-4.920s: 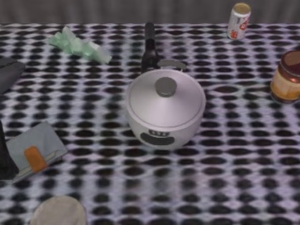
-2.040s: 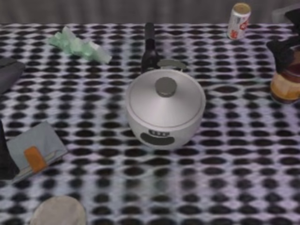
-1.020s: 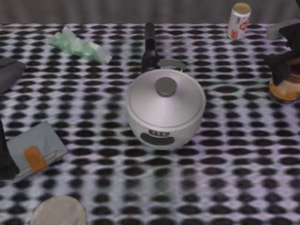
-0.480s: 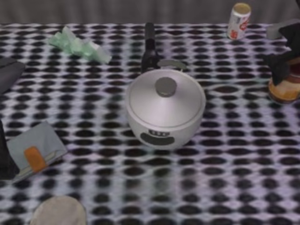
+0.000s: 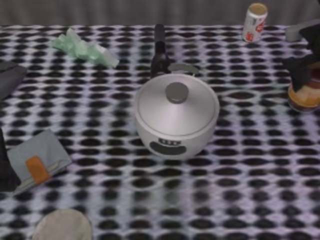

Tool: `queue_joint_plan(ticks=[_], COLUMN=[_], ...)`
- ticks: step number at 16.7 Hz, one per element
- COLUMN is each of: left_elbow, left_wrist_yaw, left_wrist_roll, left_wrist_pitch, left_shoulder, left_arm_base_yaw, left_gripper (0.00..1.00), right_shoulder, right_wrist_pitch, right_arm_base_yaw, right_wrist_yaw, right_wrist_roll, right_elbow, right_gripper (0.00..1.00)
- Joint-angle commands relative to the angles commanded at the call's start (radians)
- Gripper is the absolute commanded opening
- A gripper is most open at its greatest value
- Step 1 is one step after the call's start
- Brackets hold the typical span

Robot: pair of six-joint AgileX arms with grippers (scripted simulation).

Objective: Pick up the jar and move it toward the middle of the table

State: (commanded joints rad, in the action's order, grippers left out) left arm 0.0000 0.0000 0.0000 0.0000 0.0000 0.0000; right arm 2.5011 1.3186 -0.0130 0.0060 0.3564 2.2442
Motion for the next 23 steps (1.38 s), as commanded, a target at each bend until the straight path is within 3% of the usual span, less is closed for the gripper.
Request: queue_joint_plan(ticks=[9,16,23], left_elbow=[0.0,0.0,0.0], left_wrist_yaw=[0.0,0.0,0.0], left_wrist_roll=[0.0,0.0,0.0], left_wrist_pitch=[0.0,0.0,0.0], left_shoulder=[0.0,0.0,0.0], left_arm_base_yaw=[0.0,0.0,0.0], left_gripper=[1.0,1.0,1.0], right_shoulder=[-0.441,-0.457,-0.358], right_wrist_pitch=[0.043,0.046,0.005], right_arm_base_yaw=[-0.014,-0.018,-0.142], right_wrist_yaw=[-0.005,-0.005,-0.004], right_wrist_roll=[-0.004,-0.021,-0.341], right_elbow=[-0.388,-0.408,-0.353], right_gripper=[0.0,0.0,0.0])
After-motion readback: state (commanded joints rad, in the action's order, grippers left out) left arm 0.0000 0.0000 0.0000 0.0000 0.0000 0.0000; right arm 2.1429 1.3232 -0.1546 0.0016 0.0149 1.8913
